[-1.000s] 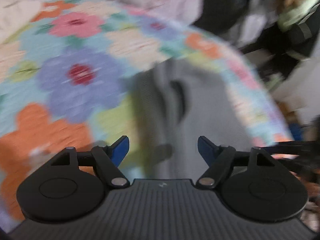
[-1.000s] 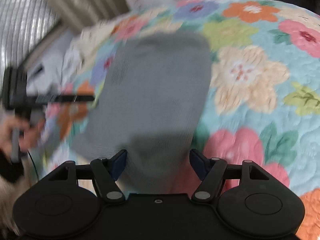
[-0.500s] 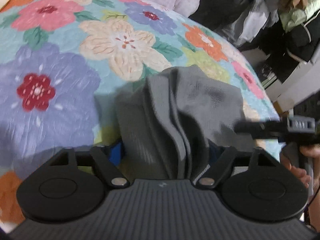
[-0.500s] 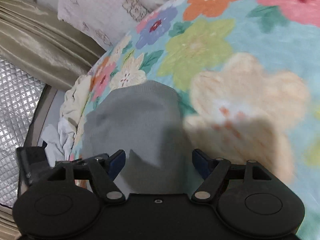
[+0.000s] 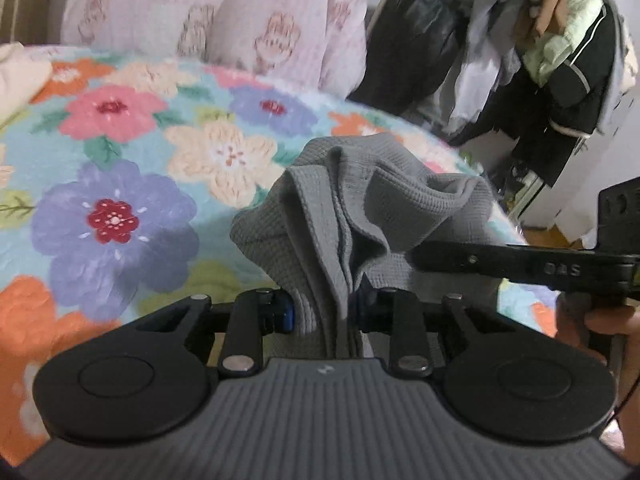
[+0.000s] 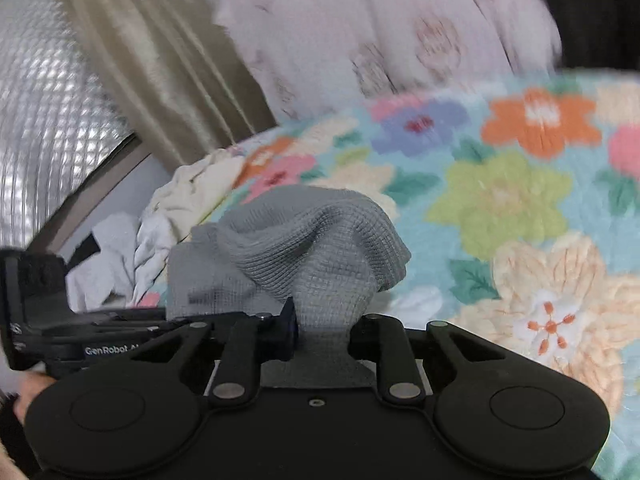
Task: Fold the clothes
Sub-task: 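Grasp the folded grey bundle with the left gripper while the right gripper grasps beside it, then lift the grey bundle with both grippers and carry it across the bed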
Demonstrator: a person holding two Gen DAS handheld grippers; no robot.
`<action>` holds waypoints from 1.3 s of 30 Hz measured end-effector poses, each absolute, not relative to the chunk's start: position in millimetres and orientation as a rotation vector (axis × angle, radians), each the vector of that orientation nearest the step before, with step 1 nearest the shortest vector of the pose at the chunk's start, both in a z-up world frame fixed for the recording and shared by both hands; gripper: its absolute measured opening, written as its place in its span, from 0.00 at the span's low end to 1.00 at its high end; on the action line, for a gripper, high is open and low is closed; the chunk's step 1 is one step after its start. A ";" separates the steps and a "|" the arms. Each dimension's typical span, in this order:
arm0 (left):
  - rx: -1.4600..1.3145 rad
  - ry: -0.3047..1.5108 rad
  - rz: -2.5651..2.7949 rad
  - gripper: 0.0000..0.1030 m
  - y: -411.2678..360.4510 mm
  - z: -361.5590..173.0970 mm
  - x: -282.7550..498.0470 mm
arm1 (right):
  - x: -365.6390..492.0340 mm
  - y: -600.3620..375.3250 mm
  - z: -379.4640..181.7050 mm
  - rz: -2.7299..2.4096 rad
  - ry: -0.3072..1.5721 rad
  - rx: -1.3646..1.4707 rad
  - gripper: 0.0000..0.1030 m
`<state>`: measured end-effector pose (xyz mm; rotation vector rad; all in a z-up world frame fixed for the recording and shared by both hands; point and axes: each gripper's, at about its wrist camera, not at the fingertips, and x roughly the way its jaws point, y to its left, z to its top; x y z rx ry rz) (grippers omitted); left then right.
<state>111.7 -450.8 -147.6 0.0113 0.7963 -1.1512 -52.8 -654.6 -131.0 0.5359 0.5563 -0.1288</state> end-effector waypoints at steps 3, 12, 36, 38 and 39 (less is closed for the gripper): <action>-0.005 0.748 -1.137 0.24 -425.1 -127.1 91.4 | -62.8 -639.2 -114.2 -0.128 0.513 0.510 0.23; -0.125 0.589 -1.019 0.24 -312.2 -67.8 54.0 | -74.0 -535.8 -44.3 -0.058 0.432 0.323 0.22; -0.284 0.299 -0.193 0.24 117.0 54.5 -1.9 | 97.3 -128.6 97.8 0.744 0.409 0.012 0.21; -0.285 0.318 -0.146 0.24 136.9 51.4 -3.8 | 105.0 -99.8 95.3 0.796 0.427 -0.004 0.21; -0.286 0.327 -0.123 0.24 146.9 49.8 -4.7 | 107.5 -88.0 92.0 0.816 0.435 -0.010 0.21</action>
